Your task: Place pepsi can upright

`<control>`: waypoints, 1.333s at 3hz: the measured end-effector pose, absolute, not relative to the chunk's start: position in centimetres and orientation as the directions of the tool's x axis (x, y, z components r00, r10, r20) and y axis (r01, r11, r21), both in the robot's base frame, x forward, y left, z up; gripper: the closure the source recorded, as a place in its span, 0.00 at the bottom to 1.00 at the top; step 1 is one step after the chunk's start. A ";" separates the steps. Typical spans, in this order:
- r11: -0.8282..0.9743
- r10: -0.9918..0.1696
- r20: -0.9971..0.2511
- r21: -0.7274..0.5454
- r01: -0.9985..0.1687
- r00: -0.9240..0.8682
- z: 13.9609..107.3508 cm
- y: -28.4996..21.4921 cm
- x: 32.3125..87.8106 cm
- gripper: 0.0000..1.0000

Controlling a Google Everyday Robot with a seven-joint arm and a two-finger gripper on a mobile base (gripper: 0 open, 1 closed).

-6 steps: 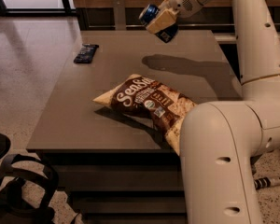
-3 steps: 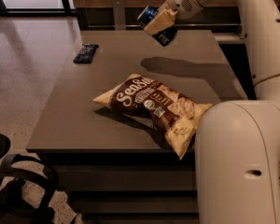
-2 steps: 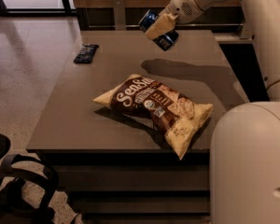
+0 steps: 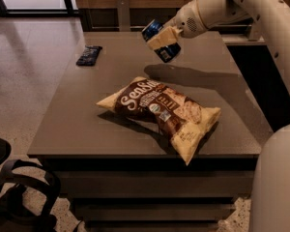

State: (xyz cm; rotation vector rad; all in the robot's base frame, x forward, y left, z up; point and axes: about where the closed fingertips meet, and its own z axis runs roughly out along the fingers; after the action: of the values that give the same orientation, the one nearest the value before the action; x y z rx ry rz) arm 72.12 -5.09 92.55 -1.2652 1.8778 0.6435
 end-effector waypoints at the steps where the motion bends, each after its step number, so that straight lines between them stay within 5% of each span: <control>1: 0.394 -0.415 -0.902 -0.063 -0.917 -0.116 92.3 -3.7 74.1 1.00; 4: 0.458 -0.240 -0.971 -0.129 -0.879 0.018 90.3 -3.1 78.2 1.00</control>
Offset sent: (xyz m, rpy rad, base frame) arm 0.0571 0.0168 0.0048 0.3123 -0.3896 -0.0552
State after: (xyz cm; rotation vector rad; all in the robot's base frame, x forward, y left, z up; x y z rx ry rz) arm 78.21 -3.09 90.29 -1.0271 1.5081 0.6666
